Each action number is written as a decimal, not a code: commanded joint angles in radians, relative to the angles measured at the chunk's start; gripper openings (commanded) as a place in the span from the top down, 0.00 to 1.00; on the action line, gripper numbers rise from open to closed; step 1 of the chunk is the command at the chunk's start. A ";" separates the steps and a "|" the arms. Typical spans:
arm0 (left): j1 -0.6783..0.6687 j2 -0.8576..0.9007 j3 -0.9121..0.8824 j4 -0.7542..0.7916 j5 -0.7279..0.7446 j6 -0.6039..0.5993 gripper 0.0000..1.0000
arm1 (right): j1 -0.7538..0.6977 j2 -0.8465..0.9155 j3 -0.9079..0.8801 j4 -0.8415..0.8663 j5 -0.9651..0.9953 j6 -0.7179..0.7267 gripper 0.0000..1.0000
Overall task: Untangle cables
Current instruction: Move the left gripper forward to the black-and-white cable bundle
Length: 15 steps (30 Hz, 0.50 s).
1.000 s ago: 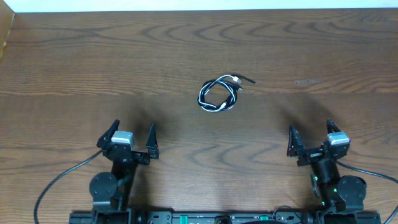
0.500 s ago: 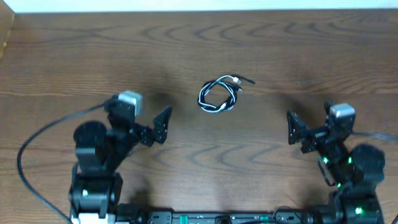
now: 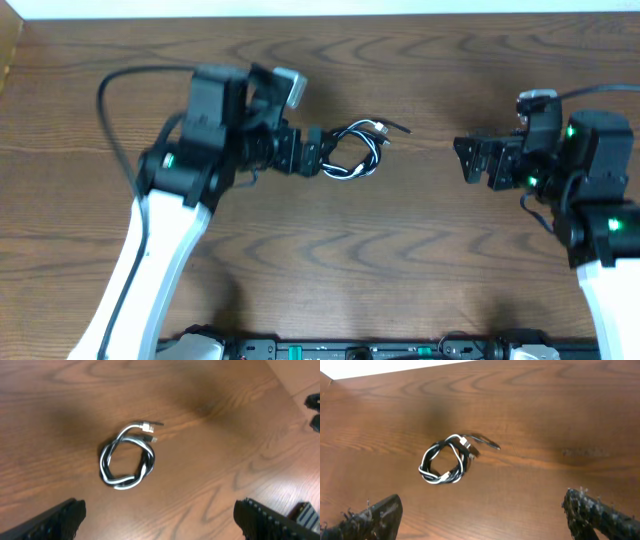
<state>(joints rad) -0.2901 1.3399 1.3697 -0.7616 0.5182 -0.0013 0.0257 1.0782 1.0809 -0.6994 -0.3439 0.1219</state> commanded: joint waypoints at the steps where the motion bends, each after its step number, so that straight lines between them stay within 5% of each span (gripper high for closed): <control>1: -0.002 0.116 0.101 -0.043 0.028 -0.012 0.01 | 0.007 0.057 0.063 -0.011 -0.007 -0.015 0.01; 11: -0.014 0.262 0.092 -0.010 0.058 -0.030 0.05 | 0.008 0.080 0.061 0.000 -0.009 -0.015 0.01; 15: -0.057 0.346 0.092 -0.005 -0.226 -0.315 0.13 | 0.008 0.081 0.061 0.000 0.056 -0.014 0.10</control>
<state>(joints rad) -0.3153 1.6264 1.4483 -0.7631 0.5056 -0.0975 0.0257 1.1606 1.1172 -0.6987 -0.3302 0.1200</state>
